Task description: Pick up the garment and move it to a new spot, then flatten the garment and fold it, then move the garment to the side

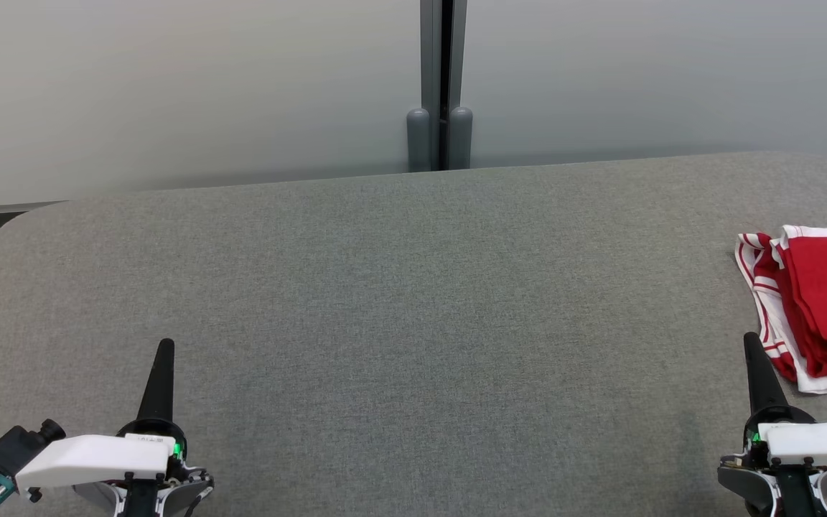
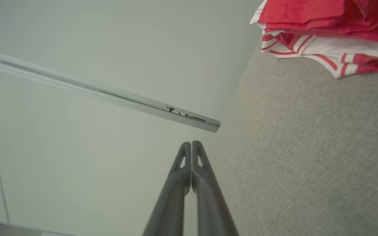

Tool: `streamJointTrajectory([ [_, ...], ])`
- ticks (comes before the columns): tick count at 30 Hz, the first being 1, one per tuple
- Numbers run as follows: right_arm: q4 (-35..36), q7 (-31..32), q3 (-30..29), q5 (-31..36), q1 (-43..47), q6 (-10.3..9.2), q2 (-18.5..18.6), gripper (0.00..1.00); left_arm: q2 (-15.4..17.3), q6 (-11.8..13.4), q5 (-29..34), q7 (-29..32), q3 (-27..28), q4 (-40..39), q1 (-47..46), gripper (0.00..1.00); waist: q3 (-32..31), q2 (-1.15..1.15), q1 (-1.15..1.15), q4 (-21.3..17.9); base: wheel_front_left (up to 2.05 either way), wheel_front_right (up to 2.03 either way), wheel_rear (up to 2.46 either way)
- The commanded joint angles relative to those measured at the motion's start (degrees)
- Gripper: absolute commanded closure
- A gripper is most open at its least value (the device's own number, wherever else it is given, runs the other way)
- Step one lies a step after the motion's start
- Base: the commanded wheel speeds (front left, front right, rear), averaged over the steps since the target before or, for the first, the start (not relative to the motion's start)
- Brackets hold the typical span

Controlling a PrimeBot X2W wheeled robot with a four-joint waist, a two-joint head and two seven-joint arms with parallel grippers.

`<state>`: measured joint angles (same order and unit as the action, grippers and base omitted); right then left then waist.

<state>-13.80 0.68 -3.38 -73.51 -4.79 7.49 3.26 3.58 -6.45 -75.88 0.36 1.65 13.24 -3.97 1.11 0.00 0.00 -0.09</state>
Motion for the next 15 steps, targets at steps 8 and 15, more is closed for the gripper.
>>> streamJointTrajectory([
  [8, 0.18, 1.46, -0.77, -5.11, -1.16, 0.02, 0.5, 1.0, 0.44, -0.52, -4.62, 1.36, 1.17, -0.05, -1.66, 1.0, -0.18, 0.0, 0.0, 0.02, 0.0, 0.0, 0.0],
  [15, 0.11, 2.26, -1.05, -7.96, -1.32, 0.01, 0.48, 1.0, 0.42, -0.71, -7.08, 2.13, 1.72, 0.11, -1.81, 1.0, -0.31, 0.0, 0.0, 0.03, 0.0, 0.0, 0.0],
])
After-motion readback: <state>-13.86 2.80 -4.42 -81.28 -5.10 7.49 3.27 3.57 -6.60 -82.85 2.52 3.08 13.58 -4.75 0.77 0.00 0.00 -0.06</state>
